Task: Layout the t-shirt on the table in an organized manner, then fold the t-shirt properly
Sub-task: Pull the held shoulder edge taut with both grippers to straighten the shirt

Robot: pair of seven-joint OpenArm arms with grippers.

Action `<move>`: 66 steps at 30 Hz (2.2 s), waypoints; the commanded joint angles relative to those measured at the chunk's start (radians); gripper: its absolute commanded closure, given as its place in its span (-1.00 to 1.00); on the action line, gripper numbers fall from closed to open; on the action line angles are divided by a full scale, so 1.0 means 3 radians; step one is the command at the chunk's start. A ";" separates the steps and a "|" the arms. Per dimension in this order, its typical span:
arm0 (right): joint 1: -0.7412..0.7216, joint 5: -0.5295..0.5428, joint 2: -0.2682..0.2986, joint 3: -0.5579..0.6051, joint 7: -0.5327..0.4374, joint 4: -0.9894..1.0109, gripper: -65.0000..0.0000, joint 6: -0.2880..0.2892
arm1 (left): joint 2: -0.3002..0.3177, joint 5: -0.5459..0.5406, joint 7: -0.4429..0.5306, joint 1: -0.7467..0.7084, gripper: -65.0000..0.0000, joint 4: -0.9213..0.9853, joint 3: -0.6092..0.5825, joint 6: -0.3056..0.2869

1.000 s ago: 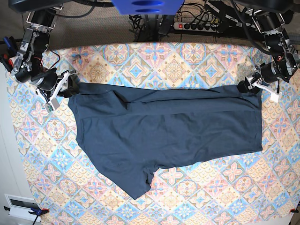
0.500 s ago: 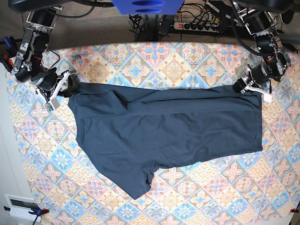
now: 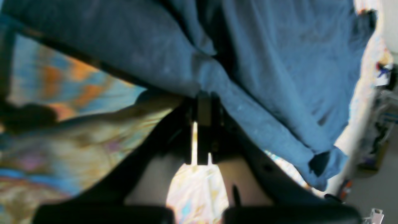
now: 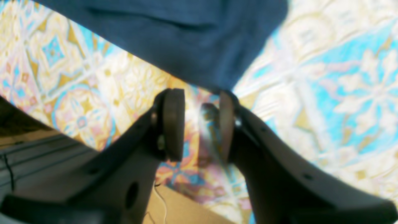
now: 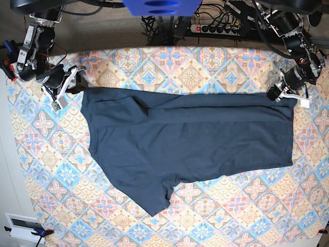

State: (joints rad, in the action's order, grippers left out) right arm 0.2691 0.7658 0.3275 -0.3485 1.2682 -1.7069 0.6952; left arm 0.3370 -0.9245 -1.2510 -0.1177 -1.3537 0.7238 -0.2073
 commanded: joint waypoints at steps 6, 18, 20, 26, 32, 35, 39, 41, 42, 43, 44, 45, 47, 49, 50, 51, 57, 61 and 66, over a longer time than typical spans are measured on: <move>-0.0040 0.0063 0.0051 -0.0012 -0.0067 0.0148 0.42 0.0010 | 0.0153 -0.0056 -0.0026 -0.0055 1.00 -0.0109 0.0019 -0.0017; -0.0143 0.0109 -0.0051 -0.0028 -0.0072 0.0404 0.19 0.0010 | 0.0158 -0.0051 -0.0026 -0.0076 1.00 -0.0109 0.0019 -0.0017; -0.0163 0.0207 -0.0056 -0.0022 -0.0072 0.0414 0.19 0.0010 | 0.0158 -0.0051 -0.0026 -0.0076 1.00 -0.0109 0.0019 -0.0017; -0.0189 0.0314 -0.0056 -0.0022 -0.0072 0.0414 0.19 0.0010 | 0.0158 -0.0051 -0.0026 -0.0076 1.00 -0.0109 0.0019 -0.0017; -0.0189 0.0299 -0.0174 -0.0022 -0.0072 0.0470 0.19 0.0010 | 0.0158 -0.0051 -0.0026 -0.0076 1.00 -0.0109 0.0019 -0.0017; -0.0189 0.0299 -0.0174 -0.0022 -0.0072 0.0660 0.20 0.0010 | 0.0158 -0.0051 -0.0026 -0.0076 1.00 -0.0109 0.0019 -0.0017; -0.0358 0.0299 -0.0194 -0.0012 -0.0179 0.0803 0.20 0.0010 | 0.0158 -0.0056 -0.0026 -0.0111 1.00 -0.0109 0.0019 -0.0022; -0.0414 0.0299 -0.0194 -0.0002 -0.0215 0.0808 0.20 0.0010 | 0.0158 -0.0056 -0.0026 -0.0117 1.00 -0.0109 0.0019 -0.0022; -0.0419 0.0299 -0.0194 -0.0002 -0.0230 0.0808 0.20 0.0010 | 0.0158 -0.0056 -0.0026 -0.0117 1.00 -0.0109 0.0019 -0.0022; -0.0419 0.0299 -0.0194 -0.0002 -0.0230 0.0808 0.23 0.0010 | 0.0158 -0.0056 -0.0026 -0.0117 1.00 -0.0109 0.0019 -0.0022; -0.0419 0.0304 -0.0194 -0.0012 -0.0230 0.0808 0.29 0.0010 | 0.0158 -0.0056 -0.0026 -0.0122 1.00 -0.0109 0.0019 -0.0022; -0.0419 0.0309 -0.0194 -0.0017 -0.0230 0.0808 0.40 0.0010 | 0.0158 -0.0056 -0.0026 -0.0132 1.00 -0.0109 0.0019 -0.0022; -0.0419 0.0309 -0.0194 -0.0017 -0.0220 0.0808 0.76 0.0010 | 0.0158 -0.0056 -0.0026 -0.0163 1.00 -0.0109 0.0019 -0.0022; -0.0419 0.0314 -0.0194 -0.0017 -0.0200 0.0793 1.00 0.0010 | 0.0163 -0.0056 -0.0026 -0.0173 1.00 -0.0109 0.0019 -0.0022; -0.0409 0.0319 -0.0189 -0.0022 -0.0200 0.0782 1.00 0.0010 | 0.0163 -0.0051 -0.0026 -0.0193 1.00 -0.0109 0.0014 -0.0022; -0.0409 0.0340 -0.0168 -0.0028 -0.0200 0.0782 0.97 0.0010 | 0.0168 -0.0051 -0.0026 -0.0234 1.00 -0.0114 0.0009 -0.0022; -0.0189 0.0498 0.0021 -0.0135 -0.0200 0.0777 0.97 0.0010 | 0.0321 -0.0051 -0.0026 -0.0388 1.00 -0.0303 -0.0155 -0.0022; 0.0026 0.0498 0.0097 -0.0222 -0.0195 0.0777 0.97 0.0010 | 0.0419 -0.0056 -0.0026 -0.0449 1.00 -0.0308 -0.0231 -0.0022; 0.0323 0.0498 0.0113 -0.0237 -0.0195 0.0440 0.97 0.0010 | 0.0459 -0.0056 -0.0026 -0.0562 1.00 -0.0313 -0.0237 -0.0022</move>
State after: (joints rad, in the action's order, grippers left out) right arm 0.3725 0.9024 0.3374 -0.4076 1.2221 -1.5608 0.6945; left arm 0.4500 -0.9379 -1.2743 -0.2897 -1.4292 0.6453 -0.2142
